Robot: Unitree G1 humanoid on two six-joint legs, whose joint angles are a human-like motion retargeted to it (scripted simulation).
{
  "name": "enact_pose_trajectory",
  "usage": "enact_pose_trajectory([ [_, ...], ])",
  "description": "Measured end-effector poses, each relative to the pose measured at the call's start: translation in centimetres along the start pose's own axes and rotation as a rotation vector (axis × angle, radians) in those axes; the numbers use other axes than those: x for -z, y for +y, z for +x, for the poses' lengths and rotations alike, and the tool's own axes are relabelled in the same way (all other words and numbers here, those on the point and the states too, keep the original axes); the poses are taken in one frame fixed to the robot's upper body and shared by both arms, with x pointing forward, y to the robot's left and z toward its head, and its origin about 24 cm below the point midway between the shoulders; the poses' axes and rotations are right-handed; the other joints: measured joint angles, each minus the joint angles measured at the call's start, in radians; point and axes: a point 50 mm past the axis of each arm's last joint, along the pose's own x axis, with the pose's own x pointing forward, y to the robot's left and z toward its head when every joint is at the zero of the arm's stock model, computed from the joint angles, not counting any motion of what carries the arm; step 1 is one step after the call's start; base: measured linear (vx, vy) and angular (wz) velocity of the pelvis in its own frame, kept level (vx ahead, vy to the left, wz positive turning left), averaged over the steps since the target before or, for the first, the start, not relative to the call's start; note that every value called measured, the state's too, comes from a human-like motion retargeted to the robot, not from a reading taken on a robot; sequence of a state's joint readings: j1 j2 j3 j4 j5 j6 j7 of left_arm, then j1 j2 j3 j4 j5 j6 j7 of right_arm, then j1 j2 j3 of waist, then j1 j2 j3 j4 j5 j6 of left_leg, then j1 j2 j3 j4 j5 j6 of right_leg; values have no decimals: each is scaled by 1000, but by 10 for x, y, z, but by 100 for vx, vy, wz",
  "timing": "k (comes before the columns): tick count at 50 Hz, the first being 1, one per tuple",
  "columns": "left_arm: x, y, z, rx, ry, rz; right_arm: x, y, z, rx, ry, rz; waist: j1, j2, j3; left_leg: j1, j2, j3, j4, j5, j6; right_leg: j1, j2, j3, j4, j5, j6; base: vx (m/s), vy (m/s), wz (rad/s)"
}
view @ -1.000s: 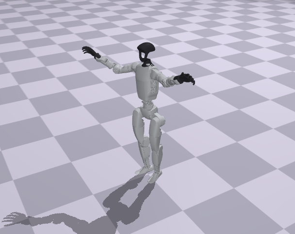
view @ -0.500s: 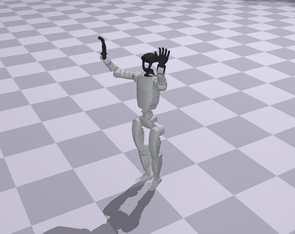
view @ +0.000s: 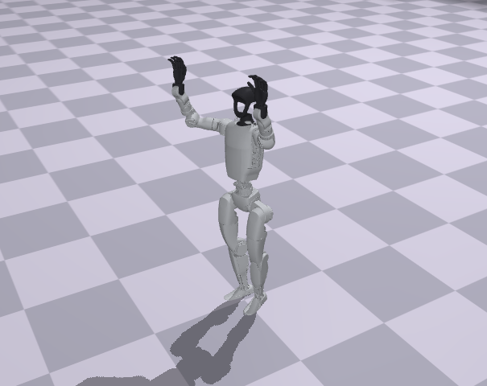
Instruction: Upper body actions
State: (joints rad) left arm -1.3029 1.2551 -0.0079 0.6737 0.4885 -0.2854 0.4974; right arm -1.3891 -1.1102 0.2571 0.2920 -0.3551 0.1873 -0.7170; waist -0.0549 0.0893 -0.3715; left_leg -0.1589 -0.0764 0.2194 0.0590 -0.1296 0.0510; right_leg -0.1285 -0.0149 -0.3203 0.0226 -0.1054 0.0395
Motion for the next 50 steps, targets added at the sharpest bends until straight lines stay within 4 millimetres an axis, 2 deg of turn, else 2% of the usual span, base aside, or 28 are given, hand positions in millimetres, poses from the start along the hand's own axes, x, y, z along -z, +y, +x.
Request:
enact_pose_trajectory([
  [3,-67,-9,22,76,-307,278,-69,-25,10,228,-344,-105,5,-10,-6,-3,0,-5,-1,2,0,-1,1,-4,-2,-1,-1,0,0,0],
  [6,-114,-1,31,-58,-473,550,-130,-51,-2,509,-679,-40,8,-12,2,8,4,-3,-3,2,0,8,8,-1,-2,-1,-2,5,-3,-5],
  [8,-140,2,26,-179,-615,606,-152,-55,-14,541,-821,55,11,-16,6,19,6,0,-5,2,1,17,11,2,-1,-1,-3,3,-2,-6],
  [10,-154,-2,18,-213,-778,597,-156,-52,-18,488,-877,97,15,-20,16,27,6,2,-7,1,2,22,13,2,-2,0,-4,0,0,0],
  [11,-150,-4,16,-198,-815,592,-149,-51,-14,476,-862,69,16,-23,24,29,6,4,-7,1,2,23,14,3,-2,1,-5,-6,-3,-8],
  [13,-129,-3,16,-177,-783,588,-122,-49,-2,466,-782,-34,18,-27,39,30,6,7,-8,0,1,21,14,4,-2,2,-6,-7,-1,-8],
  [14,-108,-1,19,-165,-688,602,-101,-46,4,448,-710,-107,18,-29,43,27,7,9,-8,0,1,18,14,5,-2,2,-6,-7,0,-8],
  [16,-52,7,18,-124,-399,648,-49,-40,12,369,-523,-259,17,-30,43,18,8,12,-7,1,-1,9,13,6,-2,3,-6,-6,0,-7],
  [18,14,21,4,-70,-39,675,13,-36,9,236,-289,-409,14,-28,38,7,8,14,-8,2,-2,-4,11,8,-2,5,-6,0,0,0],
  [20,78,39,-28,-23,346,640,80,-40,-4,65,-13,-548,8,-26,36,-5,8,15,-8,3,-3,-16,10,9,-1,5,-6,-4,2,-1],
  [22,134,55,-75,14,749,489,145,-52,-27,-151,288,-678,8,-22,37,-14,9,15,-8,3,-4,-24,9,11,-2,5,-6,-6,5,1],
  [23,156,57,-103,31,960,359,174,-61,-43,-274,459,-725,8,-19,40,-16,9,14,-7,4,-4,-25,9,11,-2,5,-5,0,0,0],
  [25,183,48,-164,79,1387,-35,223,-87,-84,-470,850,-778,4,-17,50,-16,8,8,-6,4,-4,-23,7,7,-2,4,-4,0,0,0],
  [27,190,39,-204,135,1563,-532,249,-110,-125,-552,1179,-725,3,-17,63,-16,5,6,-6,4,-4,-21,5,5,-2,3,-4,0,0,0],
  [28,193,44,-219,56,1586,-708,256,-116,-142,-543,1275,-654,4,-16,68,-15,4,7,-6,4,-3,-20,5,6,-2,3,-4,0,0,0],
  [30,202,62,-242,-264,1582,-856,262,-115,-167,-445,1361,-465,2,-11,70,-13,2,12,-8,2,-1,-20,7,9,-4,3,-5,0,0,0],
  [31,207,78,-248,-451,1529,-789,261,-109,-171,-340,1356,-361,0,-7,70,-10,1,14,-9,1,-1,-19,7,11,-4,3,-6,0,0,0],
  [33,209,110,-251,-752,1372,-575,254,-94,-170,-124,1289,-173,-3,-2,70,-3,-2,19,-11,-1,1,-14,8,14,-6,3,-7,0,3,-6],
  [35,203,122,-237,-819,1219,-384,238,-77,-154,40,1141,-65,-6,1,71,8,-4,20,-12,-2,2,-3,9,16,-7,3,-9,0,0,0],
  [37,196,106,-207,-635,1136,-363,215,-55,-132,24,986,-55,-9,2,78,25,-5,18,-12,-2,4,14,10,13,-7,2,-8,0,0,0],
  [40,170,61,-152,-316,983,-432,166,-16,-96,-152,759,-61,-8,5,92,49,-5,14,-11,-2,6,42,13,8,-6,0,-7,0,0,0],
  [43,118,13,-97,-60,725,-404,102,13,-66,-290,475,-104,-5,6,94,66,-5,7,-11,-1,9,62,17,2,-6,-2,-7,0,0,0],
  [45,71,-13,-65,79,498,-349,57,17,-48,-274,248,-165,1,3,90,71,-6,3,-11,0,10,69,17,-1,-6,-2,-6,0,0,0],
  [48,-5,-33,-33,218,101,-144,-13,5,-30,-96,-141,-266,8,-13,90,81,-8,0,-12,3,10,81,16,-6,-8,-1,-7,0,0,0],
  [50,-47,-30,-19,170,-124,65,-60,-13,-26,81,-386,-301,14,-21,99,90,-7,0,-12,4,10,91,16,-6,-9,0,-8,5,-1,0],
])
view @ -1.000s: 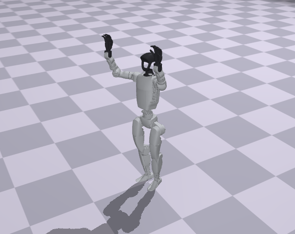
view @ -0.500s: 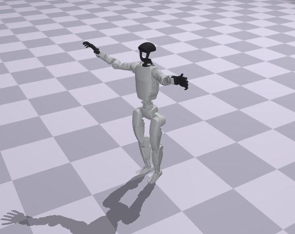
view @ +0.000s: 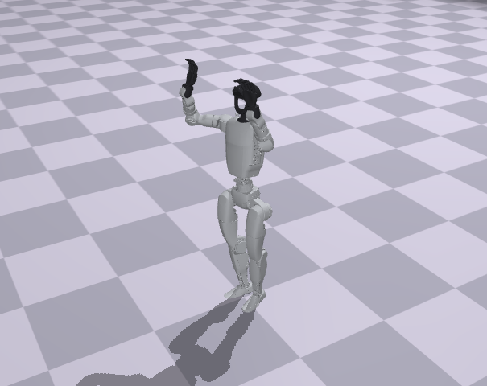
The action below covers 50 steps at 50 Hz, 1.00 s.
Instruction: Upper body actions
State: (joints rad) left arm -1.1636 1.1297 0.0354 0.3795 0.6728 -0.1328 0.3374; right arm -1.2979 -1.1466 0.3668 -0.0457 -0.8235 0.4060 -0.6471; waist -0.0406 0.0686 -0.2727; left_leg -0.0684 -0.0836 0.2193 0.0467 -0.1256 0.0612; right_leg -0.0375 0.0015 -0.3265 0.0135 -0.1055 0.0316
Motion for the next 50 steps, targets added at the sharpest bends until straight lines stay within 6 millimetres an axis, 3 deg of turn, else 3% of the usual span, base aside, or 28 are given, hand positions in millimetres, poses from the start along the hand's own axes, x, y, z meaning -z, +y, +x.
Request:
enact_pose_trajectory([
  [3,-45,31,13,-327,-246,351,-40,-44,16,300,-242,32,7,-1,18,10,2,0,0,1,0,10,2,0,-1,2,-1,4,0,-1],
  [5,-64,43,12,-487,-411,465,-53,-55,15,451,-301,163,7,3,28,13,4,2,0,2,0,12,3,1,-1,3,-2,0,0,0],
  [6,-65,39,11,-484,-443,449,-52,-51,13,443,-317,203,7,6,29,12,5,2,0,2,-1,11,3,2,-1,4,-2,0,0,0],
  [8,-52,27,7,-423,-416,385,-39,-33,9,367,-280,217,6,8,32,9,5,4,-1,3,-1,6,3,3,0,5,-2,-3,0,-2],
  [9,-36,21,6,-372,-333,356,-24,-19,6,291,-216,171,5,7,32,6,5,4,-1,4,-1,3,2,3,0,6,-2,-8,0,-2],
  [12,32,9,-11,-225,35,344,40,18,-14,8,24,-58,3,5,33,-3,4,7,0,5,-3,-7,-2,4,0,9,-3,-7,0,-4],
  [15,122,8,-65,-58,525,388,123,37,-60,-296,324,-327,3,8,43,-10,3,12,0,5,-4,-17,-4,8,-1,12,-4,-8,3,-7],
  [18,188,14,-147,185,1000,330,189,32,-122,-543,637,-462,7,16,55,-14,4,17,0,3,-4,-23,-4,12,1,12,-4,0,0,0],
  [20,212,21,-210,331,1321,163,218,20,-175,-705,908,-460,1,20,66,-16,5,17,1,3,-3,-25,-3,13,1,12,-4,0,0,0],
  [23,219,27,-287,379,1613,-246,233,-1,-260,-875,1348,-274,-6,20,85,-10,4,16,0,2,-2,-19,0,13,1,11,-4,0,0,0],
  [25,215,33,-332,245,1711,-428,231,-18,-309,-921,1555,-125,-9,21,97,-2,5,17,-1,2,-1,-13,2,15,1,11,-5,3,-2,-3],
  [27,207,42,-373,77,1773,-489,224,-40,-354,-939,1686,-80,-10,20,108,5,7,20,-1,1,-1,-7,5,18,1,12,-6,6,-6,-10],
  [30,187,61,-435,-81,1864,-444,201,-79,-417,-1066,1769,-135,-16,14,131,23,11,27,-3,0,-1,5,9,23,2,14,-8,4,-8,-14],
  [32,164,68,-479,-36,1963,-385,173,-103,-456,-1236,1785,-191,-14,11,146,36,13,35,-6,0,0,12,13,30,4,16,-9,4,-5,-22],
  [35,115,77,-544,266,2138,-334,120,-140,-508,-1559,1799,-186,-9,13,169,51,17,49,-10,-1,-1,17,17,40,5,21,-12,2,-1,-24],
  [37,72,81,-584,633,2277,-369,75,-169,-539,-1785,1904,-92,-10,13,175,58,18,56,-13,-1,-1,18,19,46,6,24,-14,2,-1,-20],
  [40,-8,96,-632,1289,2520,-492,0,-222,-570,-2094,2241,195,-18,7,190,66,18,59,-14,0,0,24,19,48,4,27,-15,0,0,0],
  [41,-32,101,-641,1497,2570,-553,-22,-241,-573,2074,-2231,-273,-25,2,197,67,17,57,-14,1,0,25,18,46,4,27,-16,-8,-5,8],
  [42,-55,107,-647,-1667,-2566,590,-41,-260,-574,1972,-2125,-321,-31,-3,204,67,16,55,-14,2,0,27,17,45,4,27,-16,-10,-5,11],
  [44,-93,117,-655,-1750,-2269,533,-70,-296,-571,1872,-1918,-309,-37,-12,219,71,14,52,-14,4,1,31,16,42,4,27,-16,-11,-5,9],
  [46,-121,124,-659,-1839,-2083,440,-85,-327,-566,1911,-1724,-206,-29,-16,234,75,15,50,-14,4,1,35,18,41,4,27,-16,-7,-3,4],
  [48,-147,128,-664,-1911,-2022,341,-97,-352,-561,2039,-1504,-111,-19,-19,241,75,17,49,-14,5,1,37,18,40,4,27,-15,0,0,0],
  [50,-181,130,-667,-1915,-2067,241,-105,-375,-556,2211,-1224,-53,-16,-22,239,72,17,46,-13,5,1,35,18,38,3,27,-15,10,-2,1],
])
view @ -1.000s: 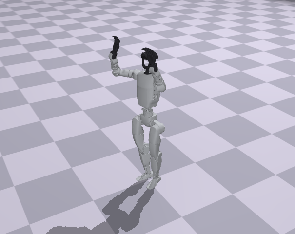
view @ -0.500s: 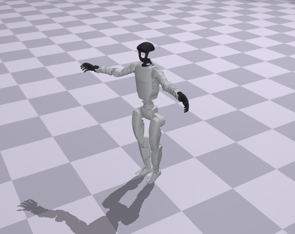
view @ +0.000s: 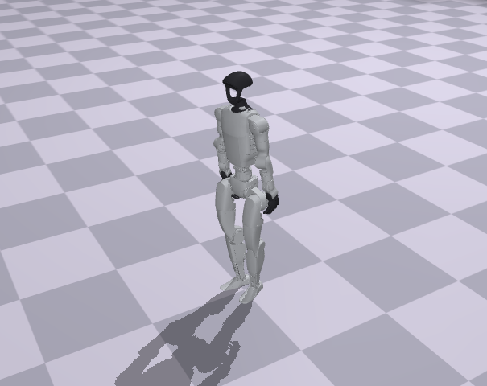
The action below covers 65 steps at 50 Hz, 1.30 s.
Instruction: Upper body actions
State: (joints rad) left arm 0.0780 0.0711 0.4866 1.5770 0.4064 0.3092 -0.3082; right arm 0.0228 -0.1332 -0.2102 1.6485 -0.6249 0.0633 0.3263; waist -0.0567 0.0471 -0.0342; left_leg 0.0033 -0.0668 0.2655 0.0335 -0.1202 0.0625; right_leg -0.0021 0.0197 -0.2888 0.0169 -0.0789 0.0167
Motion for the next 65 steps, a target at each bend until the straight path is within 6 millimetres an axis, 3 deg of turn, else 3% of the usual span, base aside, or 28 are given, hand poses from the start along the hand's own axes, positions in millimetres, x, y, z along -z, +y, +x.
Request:
enact_pose_trajectory([
  [2,4,-22,8,-9,3,-23,5,13,5,11,50,-195,11,-6,-5,-5,6,8,6,-3,-10,7,-2,9,-6,-5,0,9,-1,0],
  [4,7,-35,13,-32,14,35,9,15,7,101,123,-358,-7,-30,-7,-27,36,-9,44,-5,-60,7,-48,-4,-3,-3,18,2,-1,29],
  [5,7,-35,13,-90,30,103,9,8,6,205,158,-414,-10,-34,-5,-32,34,-9,44,1,-57,10,-46,-7,-10,0,14,-4,-2,35],
  [8,-6,0,2,-276,8,271,-13,-4,1,246,25,-456,-62,-11,15,-56,9,-46,35,35,-14,-16,-25,-43,-4,25,-2,-2,-2,60],
  [12,-22,21,-9,-251,-45,388,-22,-15,-5,133,-1,-429,-162,4,19,-47,-14,-146,24,38,-3,-9,-30,-150,-18,28,-2,-1,0,94],
  [14,-20,24,-9,-244,-33,362,-24,-18,-7,116,-6,-416,-50,-1,10,-33,8,-34,13,16,-12,-10,-19,-36,-7,9,5,-3,-1,-228],
  [15,-18,24,-9,-250,-27,339,-25,-19,-7,128,-15,-404,10,-1,11,-30,24,24,13,12,-17,-12,-17,22,0,7,15,2,-2,-152],
  [22,2,4,2,-136,0,145,-5,-20,-5,192,15,-282,-31,-2,25,-14,8,-20,10,11,-11,4,-15,-23,-7,6,5,1,-1,13],
  [27,9,1,3,-89,48,210,12,-9,-1,121,66,-239,-108,1,37,9,-14,-109,5,4,-4,28,-22,-112,-12,-8,8,1,-1,80],
  [32,3,8,0,-151,20,242,18,0,3,85,88,-272,-9,-22,45,14,-15,-15,5,4,-8,45,28,-19,-32,-10,-43,2,0,-87],
  [45,1,14,-4,-144,35,259,6,-2,1,134,54,-169,-41,-16,51,-2,-3,-27,14,11,-13,24,-3,-34,-18,2,-17,-4,-1,2],
  [48,-13,25,-13,-139,24,246,-1,-4,-1,129,40,-67,-44,-18,40,-11,-2,-30,14,14,-13,18,-5,-38,-19,4,-16,-2,0,3],
  [50,-35,31,-24,-150,-29,230,-12,-8,-4,123,3,10,-40,-20,32,-16,-2,-33,16,17,-14,16,-7,-41,-18,5,-16,-8,1,8],
  [52,-71,35,-42,-170,-137,217,-34,-14,-10,115,-64,87,-29,-25,23,-16,-3,-35,17,19,-14,17,-9,-44,-18,7,-17,-3,0,3],
  [55,-139,33,-84,-190,-347,219,-89,-26,-29,117,-226,155,-16,-32,5,-17,-5,-36,20,21,-13,19,-10,-46,-18,7,-18,-2,1,1],
  [57,-184,27,-121,-196,-496,246,-136,-31,-50,125,-360,144,-20,-33,-21,-19,-6,-42,21,22,-11,21,-9,-51,-18,6,-18,0,0,0],
  [61,-260,6,-218,-256,-816,312,-238,-36,-123,139,-679,63,-38,-26,-76,-22,-5,-47,23,21,-9,21,-4,-54,-16,2,-18,-1,4,3],
  [63,-284,-6,-267,-288,-965,324,-278,-35,-167,159,-836,25,-44,-20,-96,-23,-4,-45,24,19,-8,19,-1,-53,-14,0,-18,1,7,-6],
  [65,-304,-23,-329,-318,-1160,323,-321,-30,-229,191,-1042,-35,-49,-12,-128,-28,-4,-42,25,14,-9,12,-1,-49,-13,-2,-17,4,7,-9],
])
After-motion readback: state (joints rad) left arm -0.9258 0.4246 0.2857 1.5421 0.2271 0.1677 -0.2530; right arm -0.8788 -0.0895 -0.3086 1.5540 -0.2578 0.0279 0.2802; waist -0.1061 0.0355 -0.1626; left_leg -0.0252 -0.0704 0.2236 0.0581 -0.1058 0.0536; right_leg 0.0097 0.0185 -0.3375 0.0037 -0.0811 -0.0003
